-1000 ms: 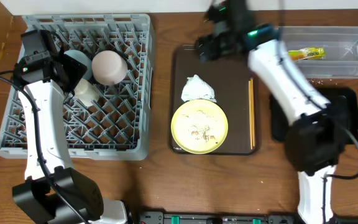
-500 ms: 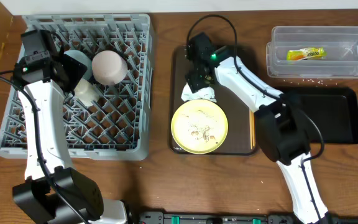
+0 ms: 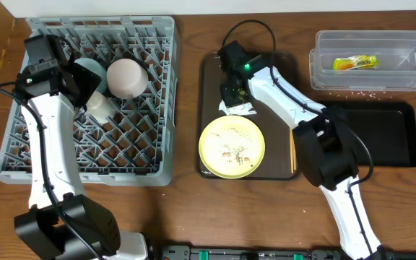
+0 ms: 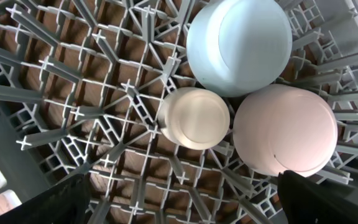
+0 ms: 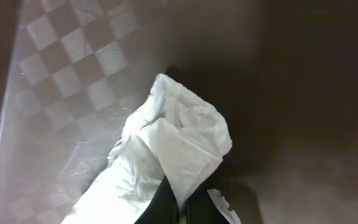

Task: Sort waste into correct bins and load items into the dishwasher
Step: 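Carry the white paper into the clear bin and release it, then reach the right gripper to the wooden chopsticks and grasp them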

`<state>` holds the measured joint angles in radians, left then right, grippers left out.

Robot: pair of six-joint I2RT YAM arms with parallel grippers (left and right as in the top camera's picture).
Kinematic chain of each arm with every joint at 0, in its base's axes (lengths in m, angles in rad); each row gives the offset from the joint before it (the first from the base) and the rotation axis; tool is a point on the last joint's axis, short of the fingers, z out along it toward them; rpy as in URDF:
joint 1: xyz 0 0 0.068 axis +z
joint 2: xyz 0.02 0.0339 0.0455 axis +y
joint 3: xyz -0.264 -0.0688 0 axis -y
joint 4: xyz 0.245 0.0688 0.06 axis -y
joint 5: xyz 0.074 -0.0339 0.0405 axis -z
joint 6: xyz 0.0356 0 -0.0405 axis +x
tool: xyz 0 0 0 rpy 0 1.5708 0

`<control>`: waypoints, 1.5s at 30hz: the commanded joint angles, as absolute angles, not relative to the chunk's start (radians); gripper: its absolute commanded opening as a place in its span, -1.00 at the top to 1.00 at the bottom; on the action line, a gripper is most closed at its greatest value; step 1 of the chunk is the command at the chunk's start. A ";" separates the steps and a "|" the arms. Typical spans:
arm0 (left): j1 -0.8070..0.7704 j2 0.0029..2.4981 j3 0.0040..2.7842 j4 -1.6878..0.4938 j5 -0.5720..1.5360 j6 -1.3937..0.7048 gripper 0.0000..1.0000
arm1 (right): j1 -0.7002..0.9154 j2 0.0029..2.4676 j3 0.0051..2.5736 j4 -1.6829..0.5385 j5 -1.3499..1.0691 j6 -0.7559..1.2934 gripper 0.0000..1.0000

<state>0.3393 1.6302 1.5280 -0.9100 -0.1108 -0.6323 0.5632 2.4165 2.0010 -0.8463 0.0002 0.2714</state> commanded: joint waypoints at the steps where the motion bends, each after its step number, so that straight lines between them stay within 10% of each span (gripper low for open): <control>1: 0.342 1.620 1.537 -0.912 -0.116 -0.641 -0.94 | 0.529 2.358 2.068 -0.869 0.167 0.351 0.98; 10: 0.342 1.620 1.537 -0.912 -0.116 -0.641 -0.94 | 0.384 2.135 2.091 -0.902 0.456 0.500 0.97; 26: 0.342 1.620 1.537 -0.912 -0.116 -0.641 -0.94 | -0.088 2.135 2.078 -0.972 0.234 0.811 0.97; 36: 0.342 1.620 1.537 -0.912 -0.116 -0.641 -0.94 | -0.098 2.146 2.077 -0.951 0.235 0.813 -0.61; 45: 0.342 1.620 1.537 -0.912 -0.116 -0.641 -0.94 | -0.069 2.145 2.077 -0.921 -0.189 0.230 -0.82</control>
<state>0.3393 1.6302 1.5280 -0.9096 -0.1108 -0.6323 -0.0952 2.1365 2.0850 -0.9226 0.1047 0.5903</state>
